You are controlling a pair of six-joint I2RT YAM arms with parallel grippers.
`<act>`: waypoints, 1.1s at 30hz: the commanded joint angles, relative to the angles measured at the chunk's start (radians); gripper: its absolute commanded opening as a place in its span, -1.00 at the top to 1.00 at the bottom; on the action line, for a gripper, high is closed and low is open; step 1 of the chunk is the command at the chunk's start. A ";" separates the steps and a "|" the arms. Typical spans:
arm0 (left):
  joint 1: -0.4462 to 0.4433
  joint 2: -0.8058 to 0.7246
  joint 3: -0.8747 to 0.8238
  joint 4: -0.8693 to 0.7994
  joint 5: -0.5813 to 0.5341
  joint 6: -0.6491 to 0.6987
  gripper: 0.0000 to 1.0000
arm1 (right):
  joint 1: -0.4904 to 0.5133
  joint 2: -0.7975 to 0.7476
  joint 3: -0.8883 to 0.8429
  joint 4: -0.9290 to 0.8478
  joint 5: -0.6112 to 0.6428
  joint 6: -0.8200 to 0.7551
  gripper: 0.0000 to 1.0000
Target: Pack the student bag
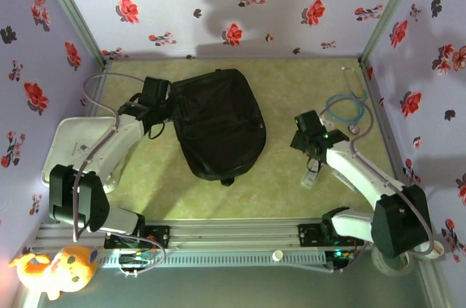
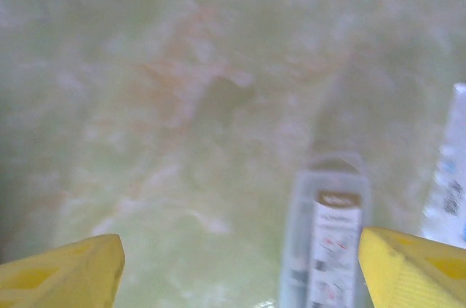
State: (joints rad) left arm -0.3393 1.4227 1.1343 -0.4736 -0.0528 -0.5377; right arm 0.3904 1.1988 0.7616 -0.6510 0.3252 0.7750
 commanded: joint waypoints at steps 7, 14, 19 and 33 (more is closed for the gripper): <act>0.013 -0.065 -0.017 0.093 -0.032 0.008 -0.99 | -0.001 -0.038 -0.171 0.001 -0.091 0.168 -0.62; 0.012 -0.065 -0.024 0.091 -0.004 0.013 -0.99 | 0.039 0.008 -0.218 0.015 -0.107 0.230 -0.52; 0.013 -0.052 -0.012 0.096 0.015 0.010 -0.99 | 0.062 0.039 -0.220 0.018 -0.084 0.234 -0.34; 0.013 -0.020 0.008 0.097 0.103 0.004 -0.99 | 0.076 0.063 -0.197 0.016 -0.062 0.227 0.07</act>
State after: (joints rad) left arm -0.3336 1.3846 1.1229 -0.3988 0.0063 -0.5423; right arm 0.4576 1.2568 0.5549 -0.6197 0.2321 0.9989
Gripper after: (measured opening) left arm 0.997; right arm 0.476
